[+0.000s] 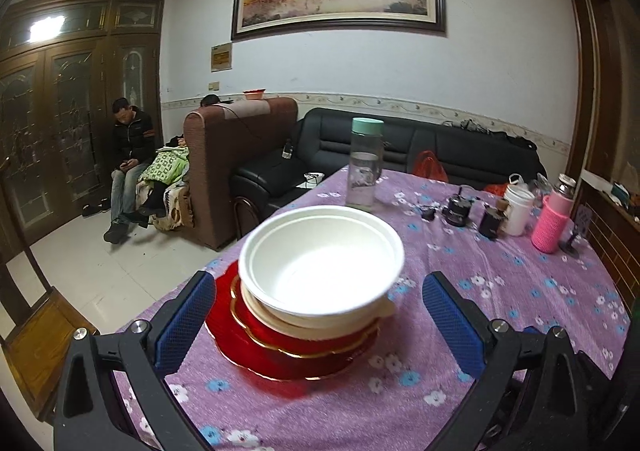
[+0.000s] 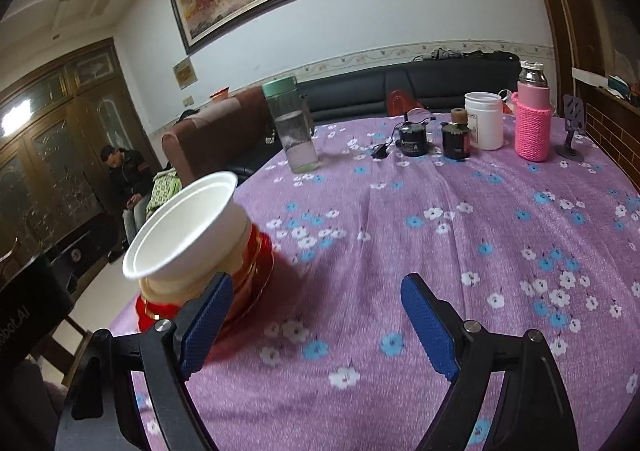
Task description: Organize plates and bowls
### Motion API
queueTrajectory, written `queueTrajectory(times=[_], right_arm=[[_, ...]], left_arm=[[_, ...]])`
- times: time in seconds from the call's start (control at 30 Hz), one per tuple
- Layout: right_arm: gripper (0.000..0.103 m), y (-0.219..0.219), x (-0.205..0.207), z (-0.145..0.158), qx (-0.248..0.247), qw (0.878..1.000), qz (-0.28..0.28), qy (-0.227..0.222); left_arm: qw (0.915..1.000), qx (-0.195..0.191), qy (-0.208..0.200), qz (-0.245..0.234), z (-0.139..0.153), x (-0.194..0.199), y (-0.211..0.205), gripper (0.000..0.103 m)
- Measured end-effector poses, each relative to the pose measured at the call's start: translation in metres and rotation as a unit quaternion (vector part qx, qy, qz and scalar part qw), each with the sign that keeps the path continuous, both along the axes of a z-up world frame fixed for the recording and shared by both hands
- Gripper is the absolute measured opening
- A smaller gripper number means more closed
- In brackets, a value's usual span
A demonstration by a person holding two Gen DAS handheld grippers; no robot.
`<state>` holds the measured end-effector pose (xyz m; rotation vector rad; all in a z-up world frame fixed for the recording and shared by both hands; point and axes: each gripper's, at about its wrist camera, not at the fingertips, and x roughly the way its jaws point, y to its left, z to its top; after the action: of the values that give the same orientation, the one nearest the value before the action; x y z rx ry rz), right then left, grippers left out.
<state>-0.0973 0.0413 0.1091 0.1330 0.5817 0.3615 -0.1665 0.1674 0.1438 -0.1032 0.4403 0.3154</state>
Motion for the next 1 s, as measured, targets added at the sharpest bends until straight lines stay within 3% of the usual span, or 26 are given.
queueTrajectory(times=[1.0], right_arm=[[0.091,-0.002,-0.002,-0.021,-0.038,0.999,0.003,0.023]], left_arm=[[0.9963,-0.014,0.063,-0.056,-0.027,0.022,-0.037,0.103]])
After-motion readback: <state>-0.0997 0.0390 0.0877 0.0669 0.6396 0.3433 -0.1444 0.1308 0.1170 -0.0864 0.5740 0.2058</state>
